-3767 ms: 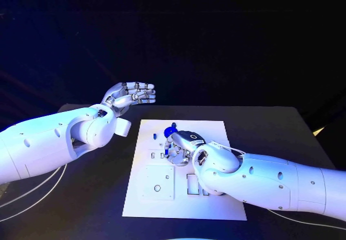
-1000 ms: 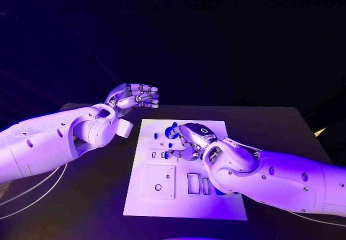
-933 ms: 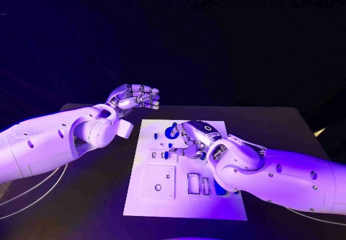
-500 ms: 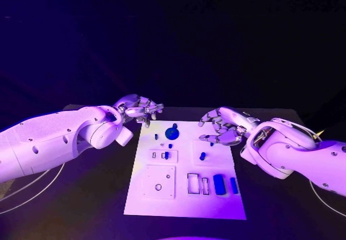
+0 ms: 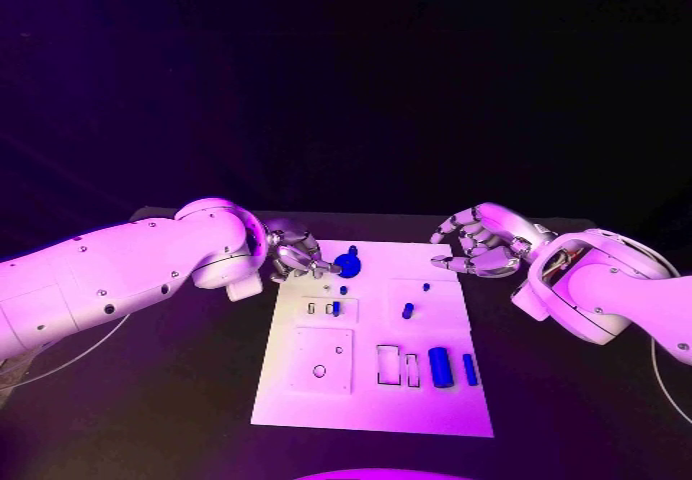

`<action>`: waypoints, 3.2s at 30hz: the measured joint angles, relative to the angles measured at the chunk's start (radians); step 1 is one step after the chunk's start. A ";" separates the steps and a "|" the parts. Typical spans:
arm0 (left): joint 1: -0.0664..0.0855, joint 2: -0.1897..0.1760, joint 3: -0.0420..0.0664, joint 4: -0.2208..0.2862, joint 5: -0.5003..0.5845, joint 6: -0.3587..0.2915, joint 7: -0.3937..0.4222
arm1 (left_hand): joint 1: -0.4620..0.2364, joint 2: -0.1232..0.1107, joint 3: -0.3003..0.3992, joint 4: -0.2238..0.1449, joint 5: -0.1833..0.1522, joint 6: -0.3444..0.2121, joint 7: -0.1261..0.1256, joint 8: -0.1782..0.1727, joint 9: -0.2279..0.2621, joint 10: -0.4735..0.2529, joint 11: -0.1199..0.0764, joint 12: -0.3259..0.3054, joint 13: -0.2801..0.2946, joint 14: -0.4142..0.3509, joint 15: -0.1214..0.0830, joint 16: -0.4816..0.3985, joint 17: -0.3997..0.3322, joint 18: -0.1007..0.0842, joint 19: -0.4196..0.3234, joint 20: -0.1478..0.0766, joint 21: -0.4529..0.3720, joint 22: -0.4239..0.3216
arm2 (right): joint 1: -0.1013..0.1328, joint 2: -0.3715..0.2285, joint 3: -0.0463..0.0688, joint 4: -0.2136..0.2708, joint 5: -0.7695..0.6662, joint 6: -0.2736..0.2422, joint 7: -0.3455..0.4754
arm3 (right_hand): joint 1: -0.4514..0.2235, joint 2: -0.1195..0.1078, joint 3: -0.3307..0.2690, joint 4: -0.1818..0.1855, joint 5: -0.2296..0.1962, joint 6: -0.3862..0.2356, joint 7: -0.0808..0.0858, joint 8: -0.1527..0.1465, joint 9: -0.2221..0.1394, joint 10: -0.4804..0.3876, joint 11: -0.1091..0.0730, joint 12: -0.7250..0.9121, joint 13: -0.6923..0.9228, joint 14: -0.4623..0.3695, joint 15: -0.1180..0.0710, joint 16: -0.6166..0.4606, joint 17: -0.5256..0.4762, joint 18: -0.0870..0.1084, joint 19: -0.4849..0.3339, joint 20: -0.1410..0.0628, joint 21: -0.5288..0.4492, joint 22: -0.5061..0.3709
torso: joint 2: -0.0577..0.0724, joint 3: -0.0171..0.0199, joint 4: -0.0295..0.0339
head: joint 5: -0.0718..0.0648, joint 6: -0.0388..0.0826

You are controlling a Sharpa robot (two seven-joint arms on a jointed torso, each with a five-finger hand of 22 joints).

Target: Assemble the parts on the task board

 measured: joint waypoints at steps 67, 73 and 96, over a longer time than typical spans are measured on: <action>0.002 0.190 -0.074 -0.156 -0.075 0.188 -0.113 | 0.058 0.034 -0.010 -0.003 0.000 -0.016 0.012 -0.038 0.003 -0.022 0.014 0.005 -0.004 0.000 0.000 -0.002 -0.001 0.000 -0.006 0.002 0.004 0.006 | -0.001 0.043 -0.002 -0.059 -0.022 0.000 0.010 | 0.000 0.000 0.000 0.000 0.025 -0.004 -0.004 0.008 -0.001 -0.003 -0.003 -0.004 -0.009 0.000 0.000 -0.012 -0.001 0.000 -0.018 -0.004 -0.036 0.000 | -0.001 0.0008 -0.0005 | -0.008 -0.020; 0.002 0.191 -0.074 -0.158 -0.065 0.191 -0.113 | 0.111 0.045 0.012 -0.006 0.000 -0.016 0.012 -0.049 0.006 -0.026 0.011 0.005 -0.006 0.000 0.000 -0.002 -0.001 0.000 -0.006 0.002 0.004 0.008 | -0.002 0.044 -0.002 -0.060 -0.022 0.001 0.009 | 0.000 0.000 0.000 0.000 0.029 -0.004 -0.004 0.008 -0.001 -0.003 -0.003 -0.004 -0.009 0.000 0.000 -0.012 -0.001 0.000 -0.018 -0.004 -0.036 0.000 | -0.001 0.0013 0.0000 | -0.009 -0.021; 0.001 0.163 -0.072 -0.155 0.086 0.172 -0.111 | 0.218 -0.018 0.336 0.010 0.004 -0.008 0.005 -0.040 0.011 0.027 -0.009 0.016 0.016 0.000 -0.007 0.025 -0.001 -0.015 0.020 -0.009 0.035 0.069 | -0.003 0.049 -0.002 -0.064 -0.023 0.003 0.009 | 0.000 0.000 0.000 0.000 0.046 -0.004 -0.004 0.012 -0.003 -0.003 -0.003 -0.004 -0.011 0.000 0.000 -0.012 0.000 0.000 -0.017 -0.004 -0.040 0.001 | 0.000 0.0015 0.0006 | -0.005 -0.025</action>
